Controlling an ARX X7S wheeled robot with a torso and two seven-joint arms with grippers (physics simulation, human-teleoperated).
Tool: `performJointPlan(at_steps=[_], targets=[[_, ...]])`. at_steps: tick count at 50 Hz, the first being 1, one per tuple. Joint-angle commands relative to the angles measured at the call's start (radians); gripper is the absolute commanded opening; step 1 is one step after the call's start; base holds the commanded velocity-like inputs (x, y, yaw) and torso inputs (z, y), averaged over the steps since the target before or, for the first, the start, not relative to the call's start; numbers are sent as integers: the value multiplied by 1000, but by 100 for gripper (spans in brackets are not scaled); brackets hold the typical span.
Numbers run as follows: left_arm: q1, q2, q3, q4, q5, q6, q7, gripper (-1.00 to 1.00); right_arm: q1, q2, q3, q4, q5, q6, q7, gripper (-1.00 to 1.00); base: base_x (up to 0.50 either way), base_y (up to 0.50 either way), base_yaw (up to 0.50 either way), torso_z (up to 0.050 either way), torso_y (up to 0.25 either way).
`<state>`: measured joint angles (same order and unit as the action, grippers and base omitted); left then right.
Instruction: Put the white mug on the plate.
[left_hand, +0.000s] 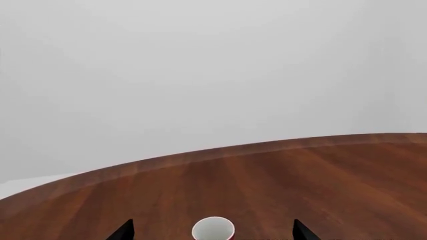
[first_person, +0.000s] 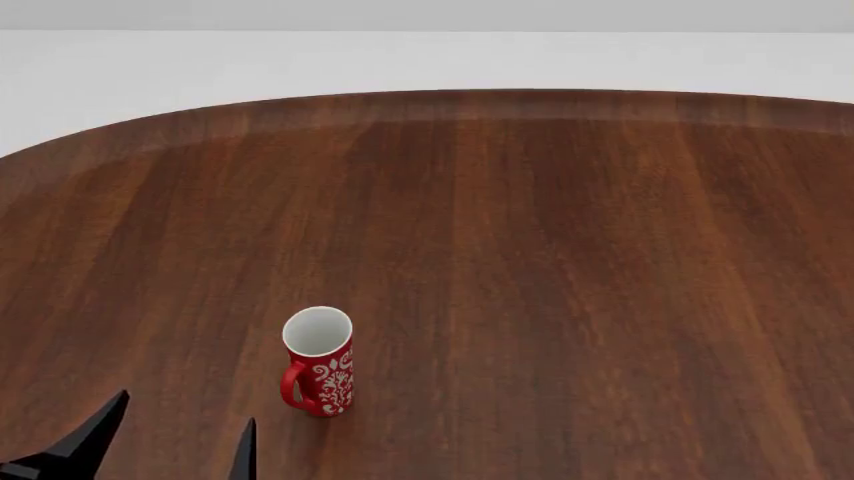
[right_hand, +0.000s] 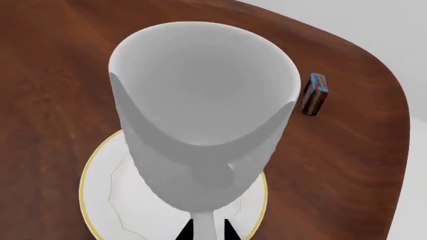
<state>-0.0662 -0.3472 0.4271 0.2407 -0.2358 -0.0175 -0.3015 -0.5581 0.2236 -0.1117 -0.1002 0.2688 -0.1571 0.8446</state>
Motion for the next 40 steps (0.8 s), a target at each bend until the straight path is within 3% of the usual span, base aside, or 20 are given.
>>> performJointPlan(at_steps=[1,40], targets=[[0,-4,4,8,10,-14,-13,100,38,6,-9,46,-1,-4,-24,-100,0,0,0,0,0],[21,-16,15,46,16,-28,-41,100,84,10,-20,145,29,-36,-49,-100,0,0,0,0,0]])
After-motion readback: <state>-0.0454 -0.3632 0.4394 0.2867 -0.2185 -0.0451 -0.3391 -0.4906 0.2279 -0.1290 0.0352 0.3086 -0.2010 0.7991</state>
